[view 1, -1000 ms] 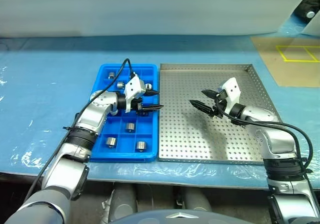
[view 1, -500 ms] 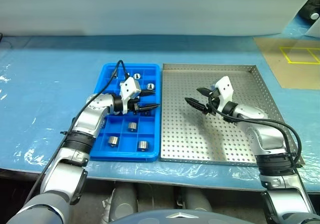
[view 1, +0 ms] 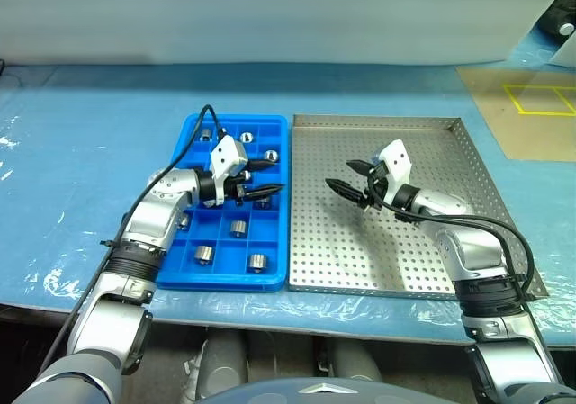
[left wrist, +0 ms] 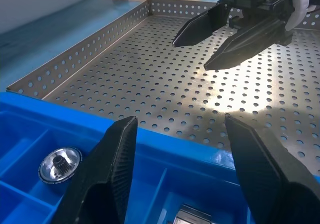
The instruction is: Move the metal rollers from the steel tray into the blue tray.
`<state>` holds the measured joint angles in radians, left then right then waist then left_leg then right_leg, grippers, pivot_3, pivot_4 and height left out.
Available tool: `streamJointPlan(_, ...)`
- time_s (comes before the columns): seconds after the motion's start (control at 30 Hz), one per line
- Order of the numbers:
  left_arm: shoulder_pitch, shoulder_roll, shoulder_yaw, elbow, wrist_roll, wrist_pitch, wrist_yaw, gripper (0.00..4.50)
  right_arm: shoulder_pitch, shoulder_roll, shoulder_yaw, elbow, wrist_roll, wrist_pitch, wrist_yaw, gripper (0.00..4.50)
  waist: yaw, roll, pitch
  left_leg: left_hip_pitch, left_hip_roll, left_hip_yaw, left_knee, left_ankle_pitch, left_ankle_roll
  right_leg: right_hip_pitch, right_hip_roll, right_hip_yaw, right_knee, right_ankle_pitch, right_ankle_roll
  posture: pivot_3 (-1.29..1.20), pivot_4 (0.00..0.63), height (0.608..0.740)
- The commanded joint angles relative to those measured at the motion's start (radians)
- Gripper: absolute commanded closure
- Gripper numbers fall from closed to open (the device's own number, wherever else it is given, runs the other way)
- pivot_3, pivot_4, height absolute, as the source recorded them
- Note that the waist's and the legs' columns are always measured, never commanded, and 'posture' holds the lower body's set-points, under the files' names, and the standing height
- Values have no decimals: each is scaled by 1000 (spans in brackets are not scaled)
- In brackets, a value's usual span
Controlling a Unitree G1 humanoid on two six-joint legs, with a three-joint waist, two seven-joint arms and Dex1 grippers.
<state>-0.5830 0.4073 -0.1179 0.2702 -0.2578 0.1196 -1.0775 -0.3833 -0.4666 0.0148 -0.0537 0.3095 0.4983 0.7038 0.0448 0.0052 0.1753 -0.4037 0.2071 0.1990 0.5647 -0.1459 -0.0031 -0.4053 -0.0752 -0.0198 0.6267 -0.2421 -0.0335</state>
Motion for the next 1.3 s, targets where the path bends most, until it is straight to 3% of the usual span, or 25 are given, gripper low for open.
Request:
streamJointPlan(0.03, 6, 8, 20, -54, -19, 3, 3, 1563, -25, -2, 2, -5, -4, -21, 7, 852, 0, 0, 0, 0, 0, 0, 0, 0, 0, 0, 0, 0, 0, 0, 0, -113, 150, 740)
streamJointPlan(1.3, -17, 2, 27, -70, -28, 18, 50, 1563, -85, 19, -6, 66, -20, -53, 11, 852, 1, 0, 0, 0, 0, 0, -2, 0, 0, 0, 0, 0, -2, 0, 0, -92, 150, 740)
